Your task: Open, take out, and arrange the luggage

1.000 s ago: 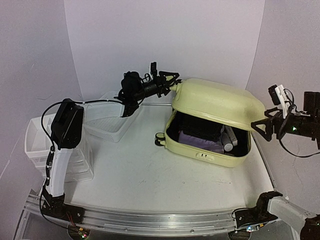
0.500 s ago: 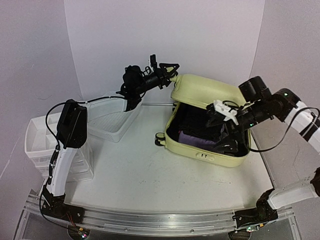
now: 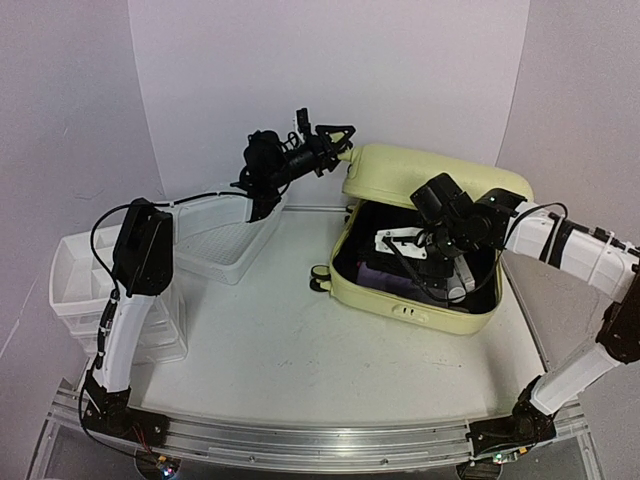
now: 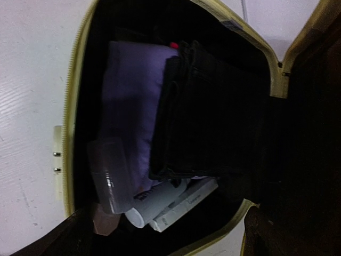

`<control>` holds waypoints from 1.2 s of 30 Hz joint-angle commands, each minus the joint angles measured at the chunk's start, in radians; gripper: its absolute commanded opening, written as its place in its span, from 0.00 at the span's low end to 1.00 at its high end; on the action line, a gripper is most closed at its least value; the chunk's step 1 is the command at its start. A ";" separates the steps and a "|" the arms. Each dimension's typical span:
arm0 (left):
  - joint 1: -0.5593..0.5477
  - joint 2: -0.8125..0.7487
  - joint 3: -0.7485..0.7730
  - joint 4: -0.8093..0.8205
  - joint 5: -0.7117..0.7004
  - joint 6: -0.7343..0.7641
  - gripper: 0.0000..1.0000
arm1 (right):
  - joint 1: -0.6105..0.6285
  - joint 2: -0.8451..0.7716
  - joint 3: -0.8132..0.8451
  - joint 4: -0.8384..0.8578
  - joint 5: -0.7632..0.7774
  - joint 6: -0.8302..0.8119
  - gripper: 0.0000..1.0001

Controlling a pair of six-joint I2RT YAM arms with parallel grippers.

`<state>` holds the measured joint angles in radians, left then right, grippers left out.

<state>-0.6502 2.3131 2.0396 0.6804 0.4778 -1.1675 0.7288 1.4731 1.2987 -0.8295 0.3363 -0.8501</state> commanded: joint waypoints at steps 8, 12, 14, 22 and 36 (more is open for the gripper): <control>0.030 -0.309 -0.355 0.057 0.033 0.266 0.77 | -0.022 0.019 0.159 0.220 0.239 -0.060 0.98; 0.056 -0.438 -0.553 -0.087 0.106 0.427 0.99 | -0.042 0.054 0.215 0.227 0.208 -0.074 0.98; 0.079 -0.495 -0.664 -0.114 0.119 0.446 0.99 | -0.051 0.069 0.234 0.232 0.189 -0.085 0.98; -0.062 -0.724 -1.032 -0.126 0.077 0.819 0.99 | -0.114 0.111 0.302 0.237 0.121 -0.072 0.98; -0.354 -0.474 -0.773 -0.375 0.148 1.813 0.92 | -0.133 0.127 0.401 0.153 0.046 -0.026 0.98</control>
<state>-1.0096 1.7313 1.0801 0.4210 0.5838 0.4126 0.6083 1.6024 1.6367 -0.7105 0.3805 -0.9131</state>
